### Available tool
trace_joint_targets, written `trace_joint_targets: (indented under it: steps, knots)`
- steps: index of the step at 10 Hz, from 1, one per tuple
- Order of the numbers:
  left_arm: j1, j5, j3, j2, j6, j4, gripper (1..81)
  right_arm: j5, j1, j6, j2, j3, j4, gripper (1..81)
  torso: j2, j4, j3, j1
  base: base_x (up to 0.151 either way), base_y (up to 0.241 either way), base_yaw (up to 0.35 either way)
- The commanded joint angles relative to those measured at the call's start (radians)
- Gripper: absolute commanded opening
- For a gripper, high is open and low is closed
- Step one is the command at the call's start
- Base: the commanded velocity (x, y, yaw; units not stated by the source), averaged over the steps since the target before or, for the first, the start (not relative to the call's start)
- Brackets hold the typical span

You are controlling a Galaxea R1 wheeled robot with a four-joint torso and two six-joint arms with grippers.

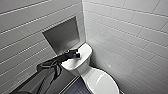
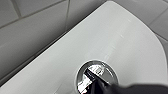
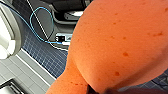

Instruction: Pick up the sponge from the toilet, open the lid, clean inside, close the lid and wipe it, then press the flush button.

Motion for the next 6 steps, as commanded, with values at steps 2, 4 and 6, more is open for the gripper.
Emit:
trace_joint_targets:
  steps: [2,4,6]
  knots:
    - [-0.243,0.032,0.233,-0.125,-0.004,-0.171,1.0,-0.078,-0.03,-0.001,0.01,0.014,-0.017,1.0,0.0,0.0,0.0,0.0,0.0,0.0,0.0]
    - [-0.263,0.025,0.312,-0.186,-0.004,-0.203,1.0,-0.078,-0.03,-0.001,0.01,0.014,-0.017,1.0,0.0,0.0,0.0,0.001,0.0,0.0,0.0]
    - [-0.266,0.02,0.377,-0.248,-0.004,-0.208,1.0,-0.078,-0.03,-0.001,0.012,0.014,-0.016,1.0,0.0,0.0,0.0,0.002,0.0,0.0,0.0]
